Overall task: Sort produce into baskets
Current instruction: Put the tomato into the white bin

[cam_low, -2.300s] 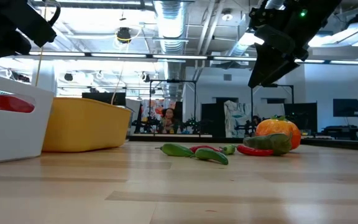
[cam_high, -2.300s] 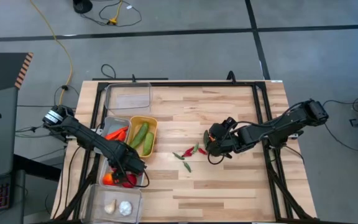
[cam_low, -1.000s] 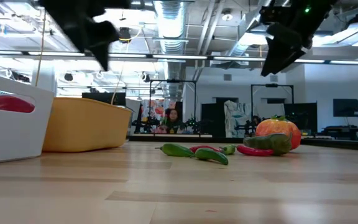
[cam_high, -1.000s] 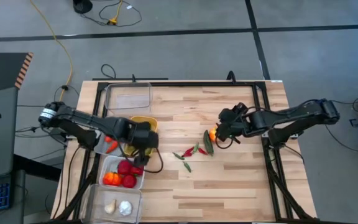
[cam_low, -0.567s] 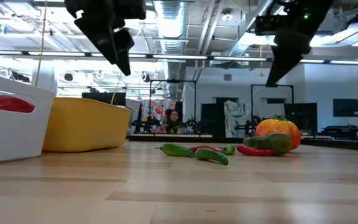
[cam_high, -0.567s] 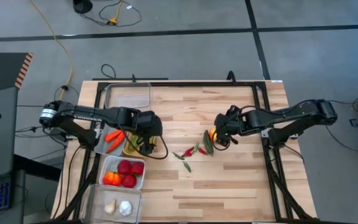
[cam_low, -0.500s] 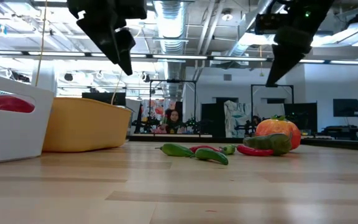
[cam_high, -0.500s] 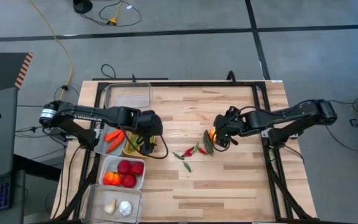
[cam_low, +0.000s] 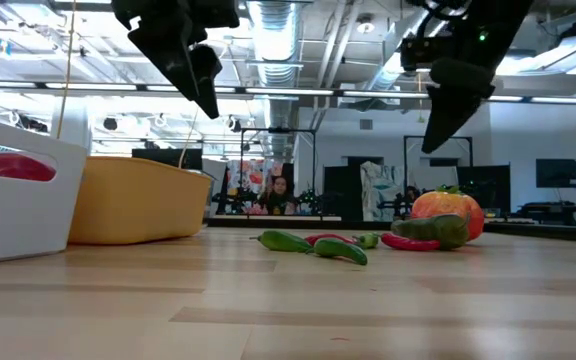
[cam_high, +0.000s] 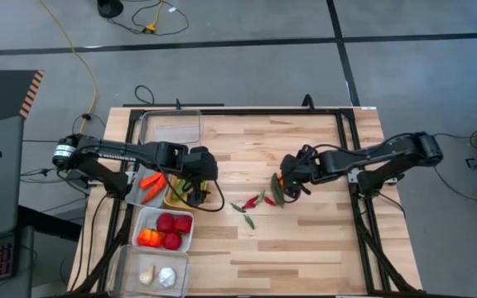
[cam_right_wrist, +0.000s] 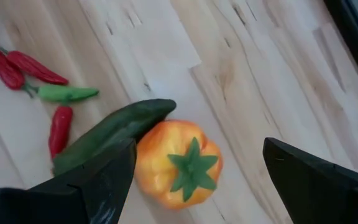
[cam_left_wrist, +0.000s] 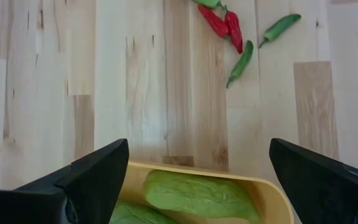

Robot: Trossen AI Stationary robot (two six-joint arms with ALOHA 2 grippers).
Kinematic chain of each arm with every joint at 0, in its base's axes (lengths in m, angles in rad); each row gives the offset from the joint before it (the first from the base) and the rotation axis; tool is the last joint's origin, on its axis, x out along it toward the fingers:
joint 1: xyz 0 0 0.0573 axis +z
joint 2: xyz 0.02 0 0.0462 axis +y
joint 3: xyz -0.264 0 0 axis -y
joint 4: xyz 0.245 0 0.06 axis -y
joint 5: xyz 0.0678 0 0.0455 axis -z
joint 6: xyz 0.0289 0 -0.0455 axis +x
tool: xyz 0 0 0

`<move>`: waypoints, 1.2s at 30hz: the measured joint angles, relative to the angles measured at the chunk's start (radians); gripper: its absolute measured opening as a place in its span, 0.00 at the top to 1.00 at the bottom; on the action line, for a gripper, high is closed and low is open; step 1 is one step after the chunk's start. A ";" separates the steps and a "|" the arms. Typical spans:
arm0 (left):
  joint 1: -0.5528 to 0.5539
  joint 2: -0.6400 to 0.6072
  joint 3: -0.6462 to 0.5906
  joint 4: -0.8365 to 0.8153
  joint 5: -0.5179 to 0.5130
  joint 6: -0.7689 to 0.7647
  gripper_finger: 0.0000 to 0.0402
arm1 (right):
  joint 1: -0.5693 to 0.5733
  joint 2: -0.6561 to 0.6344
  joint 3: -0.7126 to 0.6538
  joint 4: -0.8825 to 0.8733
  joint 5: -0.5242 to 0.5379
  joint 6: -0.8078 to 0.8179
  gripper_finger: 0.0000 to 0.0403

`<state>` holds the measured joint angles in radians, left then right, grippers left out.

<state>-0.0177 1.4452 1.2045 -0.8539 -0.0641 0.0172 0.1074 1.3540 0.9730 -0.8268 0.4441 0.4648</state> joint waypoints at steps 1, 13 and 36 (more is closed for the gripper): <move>0.000 0.000 0.000 0.000 0.000 0.000 0.06 | 0.000 0.007 0.000 0.001 0.000 0.000 0.07; 0.000 0.000 0.000 0.005 -0.001 -0.010 0.06 | -0.022 0.057 0.000 0.024 -0.061 0.058 0.07; 0.000 0.000 0.000 0.008 -0.003 -0.010 0.06 | -0.124 0.068 0.000 0.027 -0.245 0.058 0.01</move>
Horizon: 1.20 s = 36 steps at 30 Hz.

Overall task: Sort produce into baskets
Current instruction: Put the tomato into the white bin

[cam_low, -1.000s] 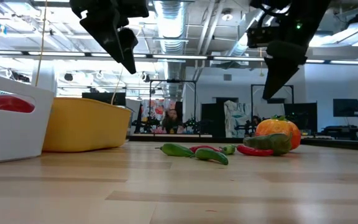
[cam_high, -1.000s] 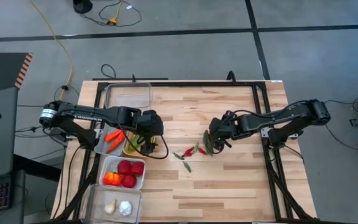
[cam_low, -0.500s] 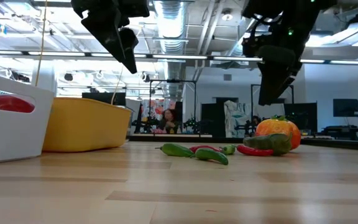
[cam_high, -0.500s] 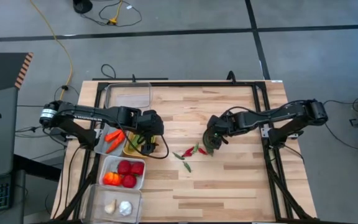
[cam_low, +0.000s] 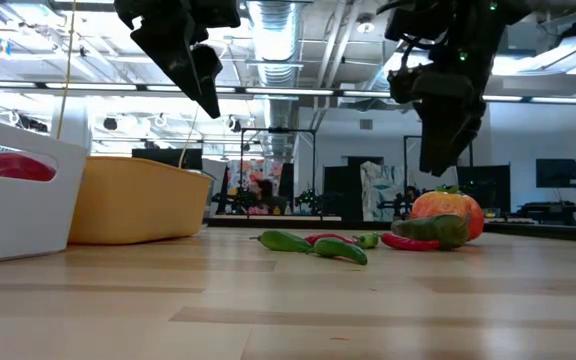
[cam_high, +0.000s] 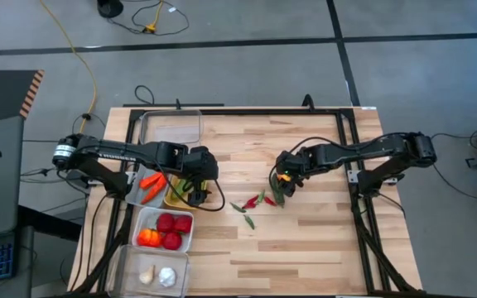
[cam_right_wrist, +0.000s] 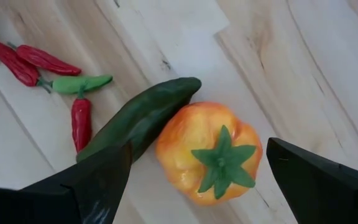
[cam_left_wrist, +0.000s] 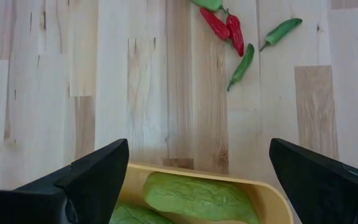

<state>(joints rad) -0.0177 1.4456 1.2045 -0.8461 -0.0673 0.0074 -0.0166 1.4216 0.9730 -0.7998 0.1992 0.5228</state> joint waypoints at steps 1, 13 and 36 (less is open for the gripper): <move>0.000 0.000 0.000 0.000 0.000 0.000 0.06 | 0.000 0.000 0.000 0.000 0.000 0.000 0.01; 0.000 0.000 0.000 0.000 0.000 0.000 0.06 | 0.000 0.000 0.000 0.000 -0.023 0.001 0.02; -0.001 0.000 0.000 0.000 0.000 -0.002 0.06 | -0.111 0.066 0.000 -0.061 -0.129 0.056 0.03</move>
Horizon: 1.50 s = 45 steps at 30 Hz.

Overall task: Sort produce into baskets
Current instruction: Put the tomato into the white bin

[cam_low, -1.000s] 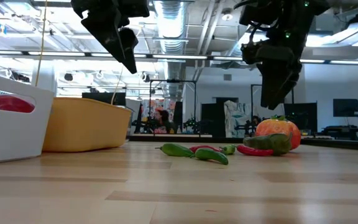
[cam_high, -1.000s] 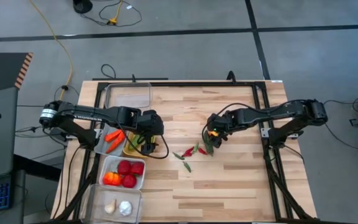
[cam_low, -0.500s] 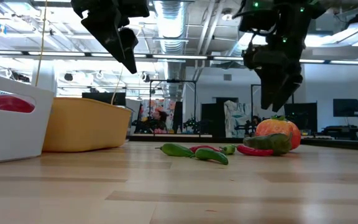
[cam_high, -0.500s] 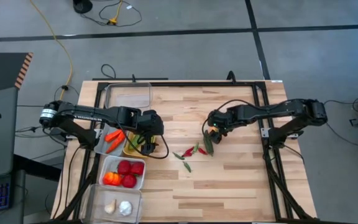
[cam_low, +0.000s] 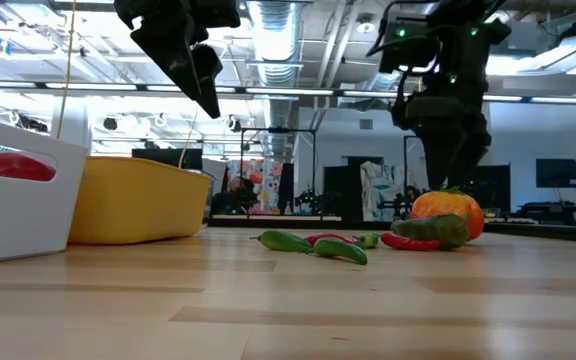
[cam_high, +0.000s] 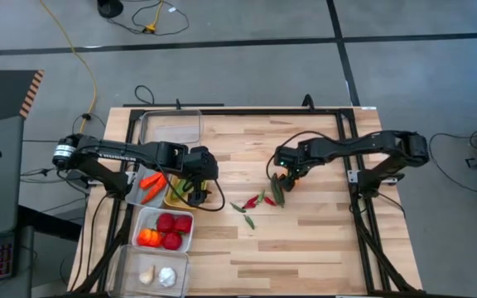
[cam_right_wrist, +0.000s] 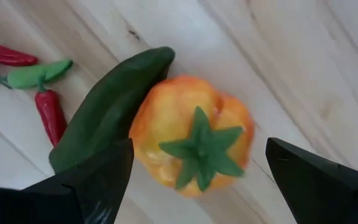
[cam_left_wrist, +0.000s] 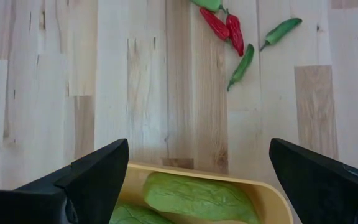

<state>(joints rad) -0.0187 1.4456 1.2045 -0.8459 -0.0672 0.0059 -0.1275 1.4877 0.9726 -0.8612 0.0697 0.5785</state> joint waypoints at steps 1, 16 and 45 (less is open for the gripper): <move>0.000 0.000 0.000 0.000 0.000 0.000 0.06 | 0.004 0.017 0.000 0.007 0.000 0.000 0.03; 0.000 0.000 0.000 0.003 0.002 0.006 0.06 | 0.009 0.119 0.003 0.008 0.000 -0.002 0.12; 0.001 -0.095 0.000 -0.009 -0.070 0.038 0.06 | 0.008 0.058 0.002 0.007 -0.023 0.006 0.19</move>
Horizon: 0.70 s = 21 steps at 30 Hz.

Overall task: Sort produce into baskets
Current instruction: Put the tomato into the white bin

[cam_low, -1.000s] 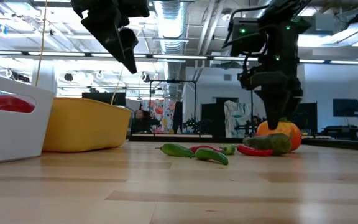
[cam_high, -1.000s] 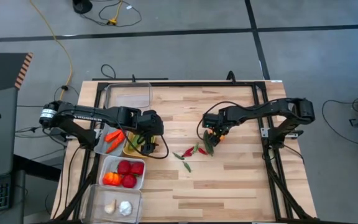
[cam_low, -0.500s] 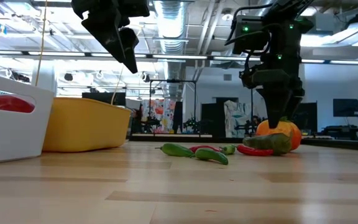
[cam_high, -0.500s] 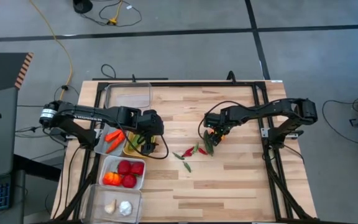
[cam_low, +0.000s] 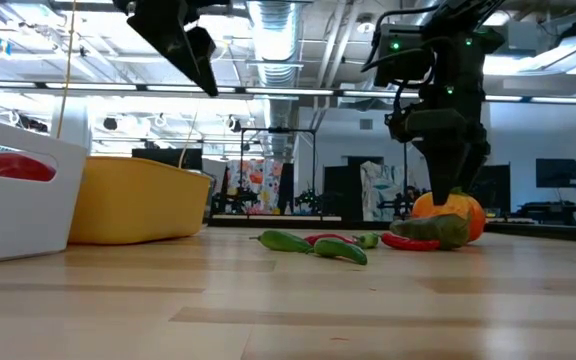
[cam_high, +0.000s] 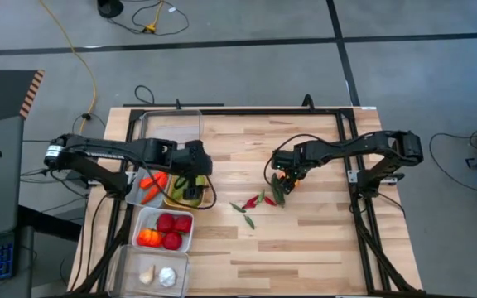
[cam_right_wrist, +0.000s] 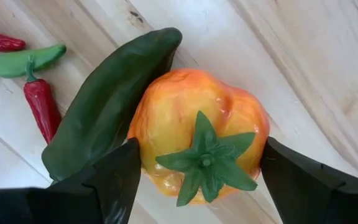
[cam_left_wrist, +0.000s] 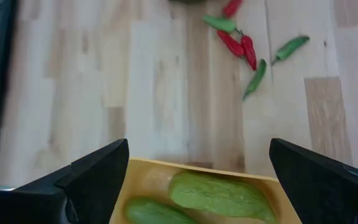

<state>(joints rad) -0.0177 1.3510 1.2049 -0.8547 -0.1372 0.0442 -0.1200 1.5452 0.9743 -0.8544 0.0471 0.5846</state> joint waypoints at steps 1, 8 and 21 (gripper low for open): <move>0.000 -0.015 0.000 -0.001 -0.009 0.000 0.06 | 0.000 0.000 0.005 -0.002 0.000 -0.002 0.19; 0.000 -0.115 0.000 -0.009 -0.056 -0.028 0.06 | 0.001 -0.001 0.097 -0.002 0.000 -0.021 0.19; 0.000 -0.254 0.000 -0.077 -0.114 -0.034 0.06 | 0.105 0.000 0.191 0.375 0.001 -0.046 0.19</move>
<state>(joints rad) -0.0177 1.0975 1.2049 -0.9318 -0.2511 0.0103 -0.0152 1.5455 1.1652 -0.4799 0.0483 0.5389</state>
